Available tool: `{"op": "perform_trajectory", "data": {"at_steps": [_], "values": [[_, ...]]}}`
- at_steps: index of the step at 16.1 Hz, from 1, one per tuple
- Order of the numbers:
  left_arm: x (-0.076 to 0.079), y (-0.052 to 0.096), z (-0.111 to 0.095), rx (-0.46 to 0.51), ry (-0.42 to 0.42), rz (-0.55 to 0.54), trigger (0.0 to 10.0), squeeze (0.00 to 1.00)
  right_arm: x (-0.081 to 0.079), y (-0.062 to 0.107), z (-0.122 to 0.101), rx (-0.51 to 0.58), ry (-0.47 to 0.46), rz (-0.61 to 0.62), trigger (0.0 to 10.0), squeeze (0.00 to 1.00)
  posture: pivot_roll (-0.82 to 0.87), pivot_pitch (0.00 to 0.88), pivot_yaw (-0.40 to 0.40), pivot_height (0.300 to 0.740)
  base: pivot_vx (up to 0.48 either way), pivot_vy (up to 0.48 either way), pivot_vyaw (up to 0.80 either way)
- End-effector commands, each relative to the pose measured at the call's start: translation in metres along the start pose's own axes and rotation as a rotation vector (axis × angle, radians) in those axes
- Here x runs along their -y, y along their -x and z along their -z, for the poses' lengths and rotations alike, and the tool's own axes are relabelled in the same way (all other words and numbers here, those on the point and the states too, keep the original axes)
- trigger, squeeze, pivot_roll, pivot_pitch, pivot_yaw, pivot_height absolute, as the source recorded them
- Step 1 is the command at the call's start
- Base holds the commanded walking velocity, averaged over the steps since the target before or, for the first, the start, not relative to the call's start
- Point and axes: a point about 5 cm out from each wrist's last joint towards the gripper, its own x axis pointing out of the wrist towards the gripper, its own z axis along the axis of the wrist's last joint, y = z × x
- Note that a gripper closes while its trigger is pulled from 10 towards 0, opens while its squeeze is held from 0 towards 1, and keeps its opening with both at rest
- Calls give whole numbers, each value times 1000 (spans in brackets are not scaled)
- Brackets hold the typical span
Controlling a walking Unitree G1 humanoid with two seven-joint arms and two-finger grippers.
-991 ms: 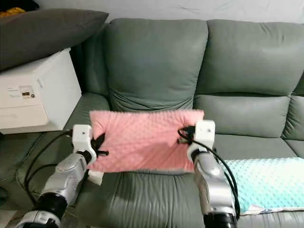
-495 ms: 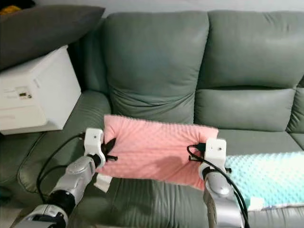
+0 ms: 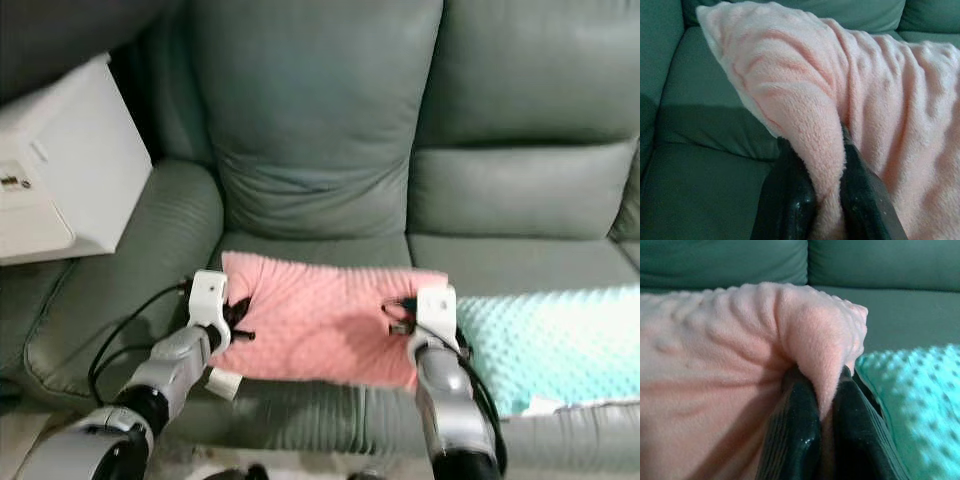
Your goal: Move the pillow to the sofa
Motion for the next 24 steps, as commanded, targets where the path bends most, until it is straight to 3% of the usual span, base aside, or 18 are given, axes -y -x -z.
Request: {"op": "perform_trajectory", "data": {"at_steps": [1, 3, 4, 6, 7, 9, 13, 14, 15, 16, 24], "values": [[1, -1, -3, 3, -35, -3, 10000, 0, -4, -5, -9, 38, 1, 9, 10000, 0, -78, 254, 84, 740, 0, 0, 0], [-4, 0, 2, -36, -70, -38, 10000, 0, -16, -13, -19, 66, -10, -7, 10000, 0, -96, 270, 87, 740, 0, 0, 0], [-16, 3, 5, -65, -65, -99, 10000, 0, -24, -15, -24, 84, -27, -22, 10000, 0, -106, 281, 95, 740, 0, 0, 0], [-28, 4, 0, -62, -52, -149, 10000, 0, -34, -16, -30, 107, -45, -39, 10000, 0, -117, 290, 96, 740, 0, 0, 0], [-29, 2, -13, -34, -52, -125, 10000, 0, -41, -16, -34, 132, -56, -45, 10000, 0, -118, 292, 96, 740, 0, 0, 0], [-16, -5, -34, 7, -109, -36, 10000, 0, -46, -16, -39, 177, -50, -49, 10000, 0, -100, 300, 96, 740, 0, 0, 0], [-6, -10, -48, 45, -111, -1, 10000, 0, -44, -17, -45, 206, -59, -31, 10000, 0, -108, 304, 95, 740, 0, 0, 0], [-2, -11, -49, 50, -114, 12, 10000, 706, -45, -17, -45, 215, -77, -49, 10000, 710, -117, 305, 93, 740, 0, 0, 0], [1, -11, -50, 55, -127, 23, 10000, 1000, -46, -16, -45, 221, -94, -69, 10000, 1000, -118, 305, 92, 740, 0, 0, 0], [4, -12, -51, 58, -167, 30, 10000, 1000, -45, -15, -42, 224, -87, -69, 10000, 1000, -118, 306, 90, 740, 0, 0, 0], [-3, -9, -38, 38, -158, -5, 10000, 1000, -55, -6, -23, 179, -104, -119, 10000, 1000, -115, 316, 87, 740, 0, 0, 0]]}}
